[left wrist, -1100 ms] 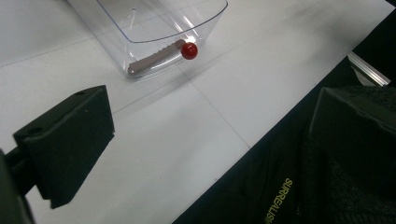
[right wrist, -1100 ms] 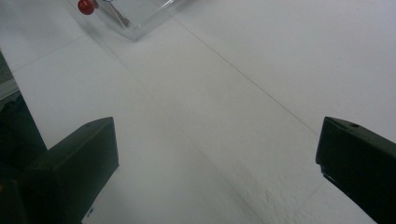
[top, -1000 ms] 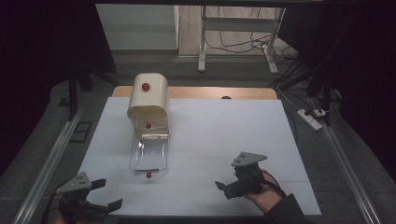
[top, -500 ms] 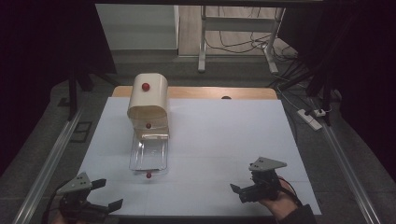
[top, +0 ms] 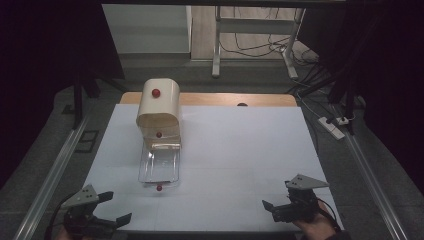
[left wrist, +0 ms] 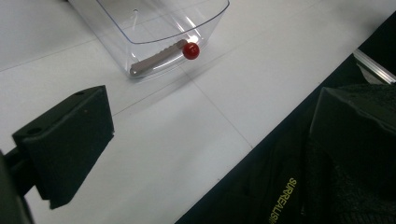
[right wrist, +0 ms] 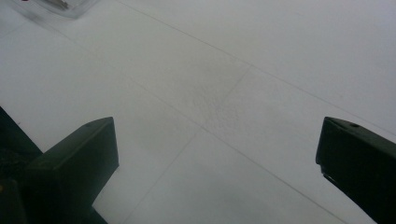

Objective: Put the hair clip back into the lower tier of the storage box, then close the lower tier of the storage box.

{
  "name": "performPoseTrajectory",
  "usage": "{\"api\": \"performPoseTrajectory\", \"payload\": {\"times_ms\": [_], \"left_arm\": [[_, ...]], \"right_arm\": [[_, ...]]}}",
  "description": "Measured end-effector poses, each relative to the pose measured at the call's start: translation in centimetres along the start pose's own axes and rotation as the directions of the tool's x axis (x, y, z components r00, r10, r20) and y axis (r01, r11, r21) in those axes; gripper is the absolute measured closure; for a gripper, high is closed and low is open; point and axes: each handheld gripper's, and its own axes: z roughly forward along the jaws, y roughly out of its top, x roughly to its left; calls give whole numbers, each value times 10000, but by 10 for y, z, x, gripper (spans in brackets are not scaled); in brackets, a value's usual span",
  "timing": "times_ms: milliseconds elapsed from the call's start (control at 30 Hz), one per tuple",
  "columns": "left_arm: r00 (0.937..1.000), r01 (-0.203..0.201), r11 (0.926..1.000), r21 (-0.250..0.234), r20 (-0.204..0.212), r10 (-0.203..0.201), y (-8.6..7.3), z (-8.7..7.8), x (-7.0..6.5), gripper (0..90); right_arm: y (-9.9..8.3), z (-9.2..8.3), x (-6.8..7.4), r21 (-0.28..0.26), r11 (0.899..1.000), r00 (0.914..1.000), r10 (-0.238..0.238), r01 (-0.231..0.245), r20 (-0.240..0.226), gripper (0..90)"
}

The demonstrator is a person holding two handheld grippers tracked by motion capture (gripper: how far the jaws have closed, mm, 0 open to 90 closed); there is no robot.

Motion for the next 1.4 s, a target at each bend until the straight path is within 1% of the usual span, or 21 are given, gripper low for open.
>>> {"api": "performPoseTrajectory", "payload": {"times_ms": [100, 267, 433, 700, 800, 933, 1133, 1300, 1400], "left_arm": [[9999, -63, 10000, 44, -102, 64, 0, 0, -1, 0], [9999, 10, 10000, 11, -148, -10, 0, 0, -1, 0], [9998, 16, 10000, 28, -191, -16, 0, 0, -1, 0], [9998, 52, 10000, 66, -187, -50, 1, 1, -1, 0], [9998, 131, 9999, 42, -120, -131, 1, 1, 0, 0], [9998, 172, 9999, 2, -95, -172, 0, 0, 1, 0], [9997, 66, 10000, 60, -227, -64, 1, 1, -1, 0], [9987, 109, 9996, 243, -494, -97, 3, 2, -3, 0], [9992, 62, 9993, 362, -392, -48, 4, 4, -4, 0]], "right_arm": [[-5, -4, -3, 16, 9999, 9999, 133, -133, 53, 0], [-8, -12, -7, -198, 9984, 9986, 534, -533, 29, 0], [-11, -17, -9, -245, 9973, 9976, 691, -690, 38, 0], [-16, -23, -11, -176, 9975, 9976, 684, -682, 99, 0], [-16, -23, -12, -118, 9975, 9976, 694, -694, 54, 0], [-16, -22, -11, -54, 9982, 9982, 596, -596, 30, 0], [-15, -20, -10, 145, 9989, 9990, 446, -446, 41, 0], [-15, -20, -10, 106, 9988, 9988, 486, -486, 8, 0], [-15, -20, -10, 190, 9987, 9989, 476, -476, -12, 0]]}}
